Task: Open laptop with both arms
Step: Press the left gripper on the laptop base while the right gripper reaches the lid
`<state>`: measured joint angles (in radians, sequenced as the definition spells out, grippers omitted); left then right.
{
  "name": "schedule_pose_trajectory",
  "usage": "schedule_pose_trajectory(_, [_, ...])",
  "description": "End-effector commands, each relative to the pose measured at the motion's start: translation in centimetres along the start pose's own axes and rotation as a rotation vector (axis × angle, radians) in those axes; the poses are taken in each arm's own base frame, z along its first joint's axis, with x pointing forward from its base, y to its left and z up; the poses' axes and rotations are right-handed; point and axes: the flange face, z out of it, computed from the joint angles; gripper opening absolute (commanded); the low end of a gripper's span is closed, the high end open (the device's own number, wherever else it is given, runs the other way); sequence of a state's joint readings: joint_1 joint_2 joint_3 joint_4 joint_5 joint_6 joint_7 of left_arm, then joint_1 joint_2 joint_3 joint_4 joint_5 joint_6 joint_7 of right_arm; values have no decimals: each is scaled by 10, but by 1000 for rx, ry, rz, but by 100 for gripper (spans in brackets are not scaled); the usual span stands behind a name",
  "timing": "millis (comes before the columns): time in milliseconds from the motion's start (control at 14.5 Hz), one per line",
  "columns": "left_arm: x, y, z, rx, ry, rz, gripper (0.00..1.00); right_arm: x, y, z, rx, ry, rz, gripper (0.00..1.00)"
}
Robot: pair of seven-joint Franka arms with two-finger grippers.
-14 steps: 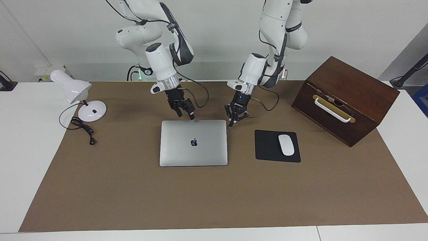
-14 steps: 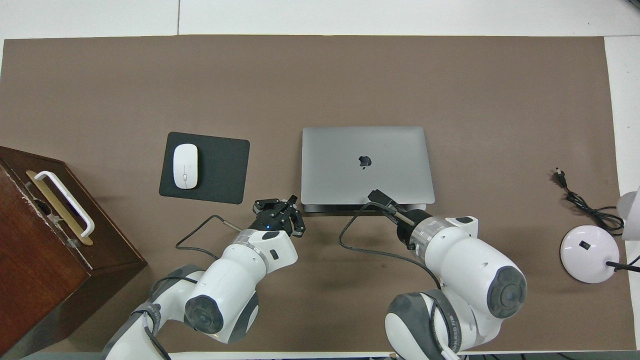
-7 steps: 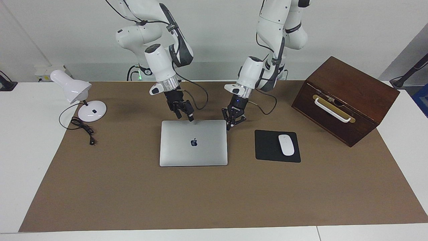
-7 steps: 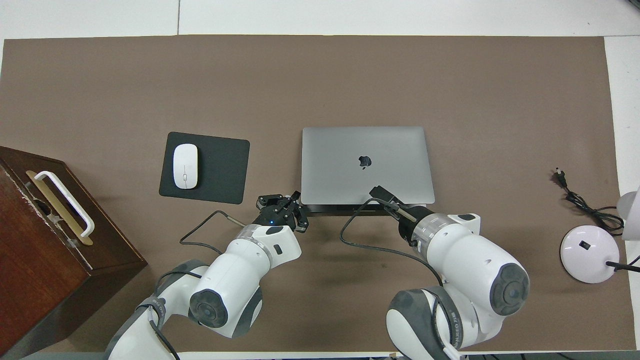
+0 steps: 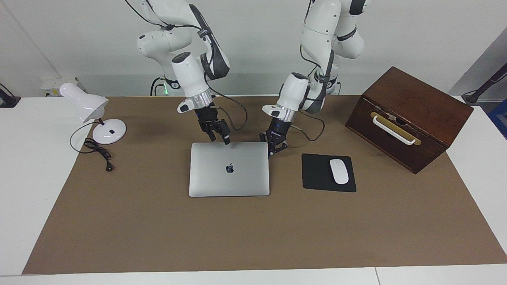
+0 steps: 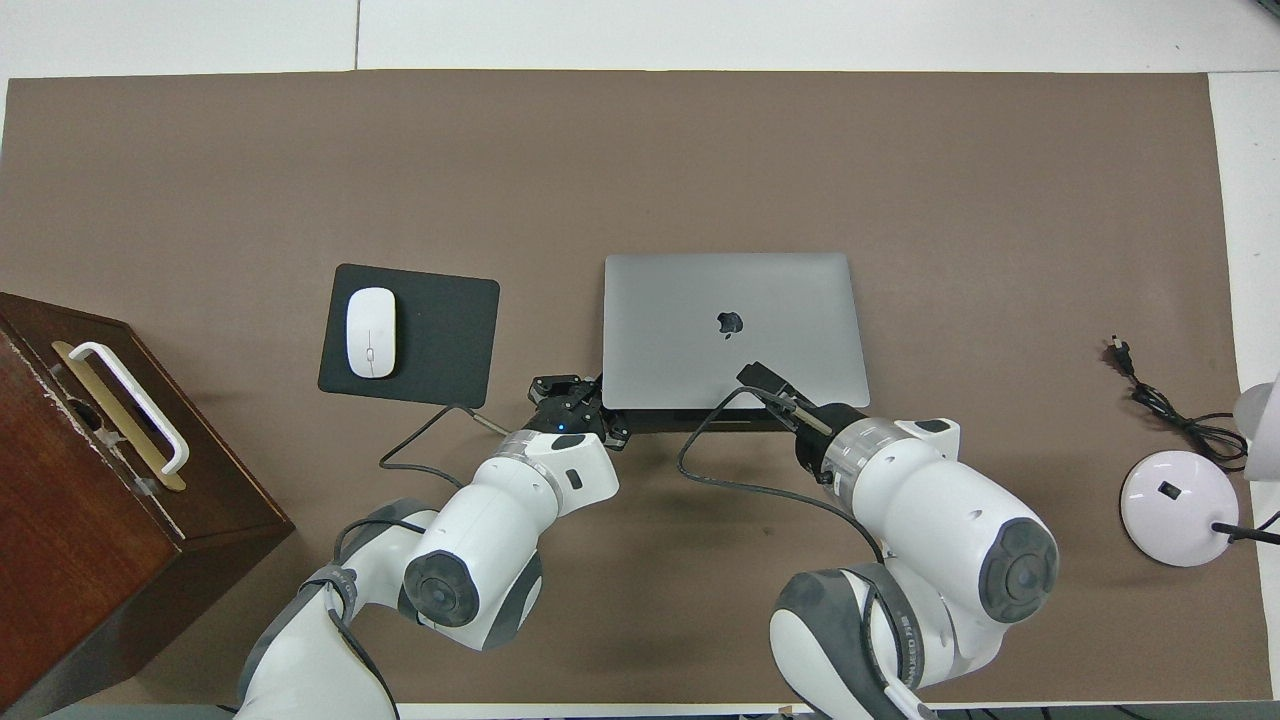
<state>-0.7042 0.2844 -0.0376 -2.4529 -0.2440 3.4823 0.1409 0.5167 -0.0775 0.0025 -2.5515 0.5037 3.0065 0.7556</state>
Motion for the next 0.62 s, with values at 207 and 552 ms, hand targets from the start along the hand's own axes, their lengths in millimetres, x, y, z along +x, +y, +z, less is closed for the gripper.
schedule_pose_trajectory(207, [-2, 1, 8, -1, 5, 44, 0, 6, -2, 2, 10, 10, 7, 100])
schedule_pose_trajectory(552, [-7, 6, 12, -7, -7, 51, 0, 9, -3, 2, 12, 13, 6, 100])
